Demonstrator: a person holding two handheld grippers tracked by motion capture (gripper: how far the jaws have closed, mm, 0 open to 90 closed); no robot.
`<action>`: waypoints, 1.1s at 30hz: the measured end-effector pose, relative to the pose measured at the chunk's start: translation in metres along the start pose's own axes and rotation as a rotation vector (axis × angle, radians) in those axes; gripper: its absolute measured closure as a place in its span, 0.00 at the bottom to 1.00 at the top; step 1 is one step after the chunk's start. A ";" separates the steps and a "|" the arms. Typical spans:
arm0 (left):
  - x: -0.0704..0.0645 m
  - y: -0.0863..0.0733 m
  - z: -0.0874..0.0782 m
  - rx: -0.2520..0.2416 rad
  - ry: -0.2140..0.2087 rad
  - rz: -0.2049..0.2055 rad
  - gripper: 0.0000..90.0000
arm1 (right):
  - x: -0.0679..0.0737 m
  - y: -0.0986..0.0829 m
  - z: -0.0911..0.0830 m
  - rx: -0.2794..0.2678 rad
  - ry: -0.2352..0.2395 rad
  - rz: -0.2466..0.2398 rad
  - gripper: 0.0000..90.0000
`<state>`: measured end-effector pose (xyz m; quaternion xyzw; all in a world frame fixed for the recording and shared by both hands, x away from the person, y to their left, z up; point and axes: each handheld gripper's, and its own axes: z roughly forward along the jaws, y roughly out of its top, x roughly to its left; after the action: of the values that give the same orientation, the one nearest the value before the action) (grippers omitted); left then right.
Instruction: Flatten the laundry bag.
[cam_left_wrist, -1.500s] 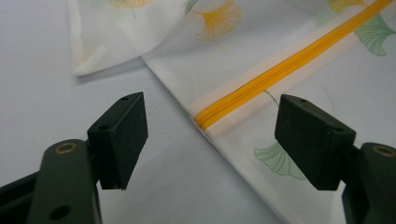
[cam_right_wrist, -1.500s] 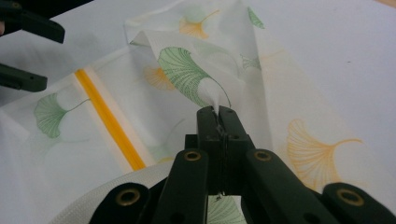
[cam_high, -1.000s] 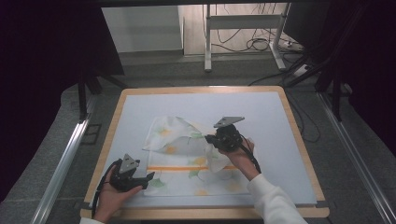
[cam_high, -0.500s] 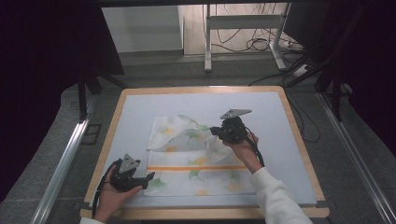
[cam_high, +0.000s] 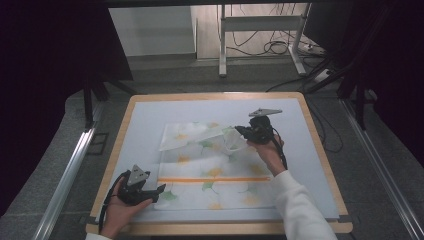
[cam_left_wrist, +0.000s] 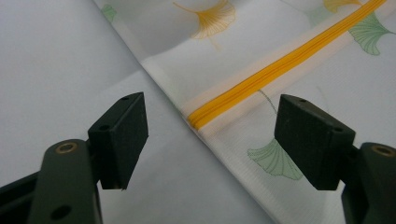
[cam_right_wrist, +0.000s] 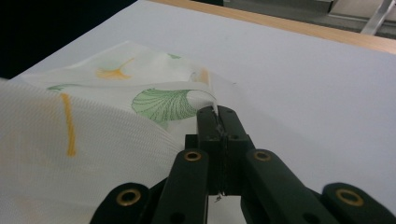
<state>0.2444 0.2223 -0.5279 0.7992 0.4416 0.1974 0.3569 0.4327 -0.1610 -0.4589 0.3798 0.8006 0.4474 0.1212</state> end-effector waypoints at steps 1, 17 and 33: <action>0.000 0.000 0.000 -0.001 0.000 -0.002 0.29 | -0.003 -0.001 0.001 -0.002 -0.001 0.009 0.99; 0.000 0.000 -0.001 -0.003 0.001 0.000 0.29 | -0.053 -0.004 0.007 -0.016 -0.038 0.147 0.98; 0.000 0.000 -0.001 -0.001 -0.001 0.004 0.29 | -0.108 -0.016 -0.001 -0.069 -0.093 0.287 0.77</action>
<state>0.2442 0.2227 -0.5271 0.7998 0.4399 0.1980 0.3572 0.4979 -0.2439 -0.4868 0.5063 0.7156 0.4693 0.1061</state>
